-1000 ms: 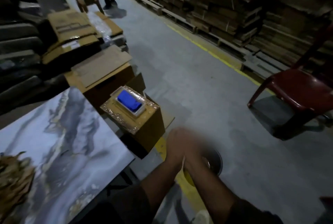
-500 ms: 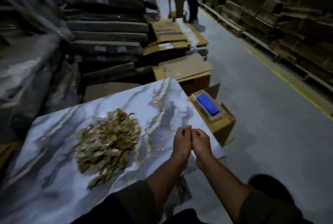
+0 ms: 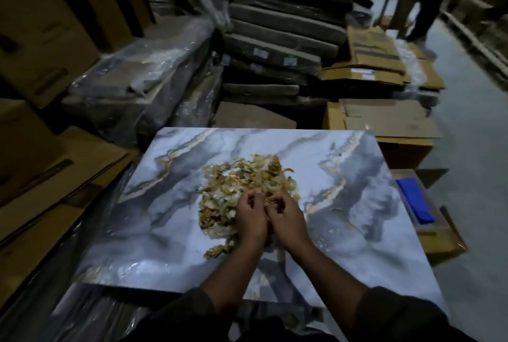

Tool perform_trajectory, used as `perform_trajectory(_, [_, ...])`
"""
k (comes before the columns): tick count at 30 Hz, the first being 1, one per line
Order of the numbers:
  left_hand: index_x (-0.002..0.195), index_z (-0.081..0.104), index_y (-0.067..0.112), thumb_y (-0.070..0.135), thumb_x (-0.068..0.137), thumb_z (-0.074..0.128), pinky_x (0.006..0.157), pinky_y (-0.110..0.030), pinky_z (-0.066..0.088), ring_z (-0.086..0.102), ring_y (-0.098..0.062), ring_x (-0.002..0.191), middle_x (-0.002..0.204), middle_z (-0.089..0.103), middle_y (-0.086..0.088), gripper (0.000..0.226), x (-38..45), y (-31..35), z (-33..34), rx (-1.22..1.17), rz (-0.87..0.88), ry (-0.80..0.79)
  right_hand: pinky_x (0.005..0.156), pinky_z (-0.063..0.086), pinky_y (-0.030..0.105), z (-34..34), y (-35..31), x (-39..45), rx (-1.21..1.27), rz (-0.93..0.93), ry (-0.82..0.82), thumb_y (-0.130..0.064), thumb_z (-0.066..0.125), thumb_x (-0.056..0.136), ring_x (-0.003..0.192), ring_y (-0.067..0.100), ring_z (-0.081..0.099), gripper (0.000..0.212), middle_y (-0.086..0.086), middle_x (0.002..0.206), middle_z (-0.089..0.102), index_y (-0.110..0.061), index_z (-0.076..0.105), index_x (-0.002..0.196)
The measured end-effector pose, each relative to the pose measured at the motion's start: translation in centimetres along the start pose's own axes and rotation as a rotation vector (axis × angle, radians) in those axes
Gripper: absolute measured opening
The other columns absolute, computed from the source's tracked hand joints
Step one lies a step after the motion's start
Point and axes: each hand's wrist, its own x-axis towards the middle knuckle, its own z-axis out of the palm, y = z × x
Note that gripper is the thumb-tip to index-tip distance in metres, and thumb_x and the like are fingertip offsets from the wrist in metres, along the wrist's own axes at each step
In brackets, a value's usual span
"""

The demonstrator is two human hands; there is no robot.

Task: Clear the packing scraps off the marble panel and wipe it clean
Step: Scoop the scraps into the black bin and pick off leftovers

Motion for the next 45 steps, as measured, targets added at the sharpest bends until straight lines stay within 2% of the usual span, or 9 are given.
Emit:
perform_trajectory(8, [0.101, 0.069, 0.024, 0.042, 0.099, 0.056, 0.087, -0.051, 0.058, 0.069, -0.023, 0.091, 0.096, 0.073, -0.001, 0.022, 6.1, -0.7, -6.6, 0.035, -0.059, 0.309, 0.096, 0.046, 0.037, 5.2, -1.6, 5.3, -0.456, -0.452, -0.182, -0.046, 0.067, 0.088, 0.119, 0.022, 0.044, 0.051, 0.003, 0.124, 0.046, -0.020, 0.051, 0.129])
perform_trajectory(16, [0.106, 0.068, 0.022, 0.020, 0.099, 0.060, 0.085, -0.041, 0.057, 0.067, -0.020, 0.095, 0.104, 0.072, -0.001, 0.011, 8.4, -0.5, -7.6, 0.021, -0.077, 0.321, 0.118, 0.027, 0.043, 7.4, -2.4, 8.5, -0.656, -0.467, -0.346, -0.054, 0.066, 0.084, 0.148, 0.032, 0.023, 0.081, 0.011, 0.159, 0.028, -0.022, 0.034, 0.152])
perform_trajectory(21, [0.118, 0.065, 0.027, 0.013, 0.095, 0.062, 0.098, -0.036, 0.052, 0.060, -0.013, 0.112, 0.123, 0.061, 0.002, 0.027, 11.3, -1.2, -8.7, 0.274, 0.060, 0.194, 0.122, 0.013, 0.054, 9.2, -1.7, 10.1, -0.769, -0.407, -0.402, -0.075, 0.059, 0.080, 0.155, 0.033, 0.007, 0.101, 0.008, 0.169, 0.008, -0.031, 0.014, 0.160])
perform_trajectory(26, [0.143, 0.053, 0.018, -0.002, 0.088, 0.061, 0.117, -0.036, 0.036, 0.041, -0.019, 0.140, 0.147, 0.049, -0.005, 0.060, 15.2, -1.5, -9.9, 0.601, 0.209, -0.119, 0.120, 0.012, 0.060, 11.0, -0.4, 10.3, -0.802, -0.388, -0.381, -0.080, 0.047, 0.081, 0.153, 0.030, 0.015, 0.092, 0.006, 0.167, 0.016, -0.035, 0.020, 0.157])
perform_trajectory(31, [0.145, 0.052, 0.015, -0.007, 0.084, 0.057, 0.119, -0.035, 0.034, 0.042, -0.024, 0.143, 0.152, 0.046, -0.008, 0.065, 18.1, -3.0, -10.9, 0.773, 0.288, -0.454, 0.115, 0.026, 0.053, 12.0, 0.0, 9.8, -0.740, -0.405, -0.293, -0.052, 0.061, 0.085, 0.142, 0.025, 0.035, 0.066, 0.002, 0.152, 0.038, -0.034, 0.042, 0.145])
perform_trajectory(35, [0.121, 0.067, 0.028, -0.002, 0.076, 0.064, 0.101, -0.038, 0.052, 0.059, -0.015, 0.118, 0.126, 0.062, 0.004, 0.054, 19.3, -4.1, -11.4, 0.761, 0.333, -0.436, 0.109, 0.033, 0.046, 12.3, -0.2, 9.9, -0.668, -0.366, -0.271, -0.041, 0.063, 0.083, 0.133, 0.020, 0.040, 0.054, -0.002, 0.140, 0.045, -0.033, 0.052, 0.136])
perform_trajectory(39, [0.092, 0.063, 0.044, -0.002, 0.076, 0.066, 0.088, -0.031, 0.057, 0.063, -0.001, 0.100, 0.106, 0.064, 0.014, 0.049, 20.1, -3.8, -11.8, 0.643, 0.367, -0.397, 0.099, 0.043, 0.041, 12.7, -0.8, 9.7, -0.544, -0.349, -0.181, -0.032, 0.068, 0.083, 0.120, 0.017, 0.046, 0.041, -0.003, 0.126, 0.049, -0.029, 0.061, 0.123])
perform_trajectory(42, [0.089, 0.068, 0.036, -0.001, 0.078, 0.063, 0.082, -0.023, 0.054, 0.062, 0.006, 0.092, 0.099, 0.065, 0.016, 0.038, 20.7, -3.3, -11.8, 0.513, 0.323, -0.354, 0.084, 0.047, 0.034, 13.1, -2.1, 9.7, -0.398, -0.304, -0.047, -0.023, 0.069, 0.080, 0.106, 0.014, 0.050, 0.035, -0.006, 0.113, 0.050, -0.022, 0.065, 0.114])
perform_trajectory(45, [0.092, 0.067, 0.038, 0.016, 0.092, 0.061, 0.087, -0.032, 0.055, 0.065, -0.001, 0.096, 0.104, 0.067, 0.014, 0.022, 20.6, -2.6, -11.1, 0.381, 0.209, -0.367, 0.084, 0.044, 0.028, 13.4, -3.7, 9.6, -0.273, -0.201, 0.082, -0.013, 0.067, 0.079, 0.105, 0.011, 0.050, 0.033, -0.005, 0.111, 0.053, -0.017, 0.066, 0.112])
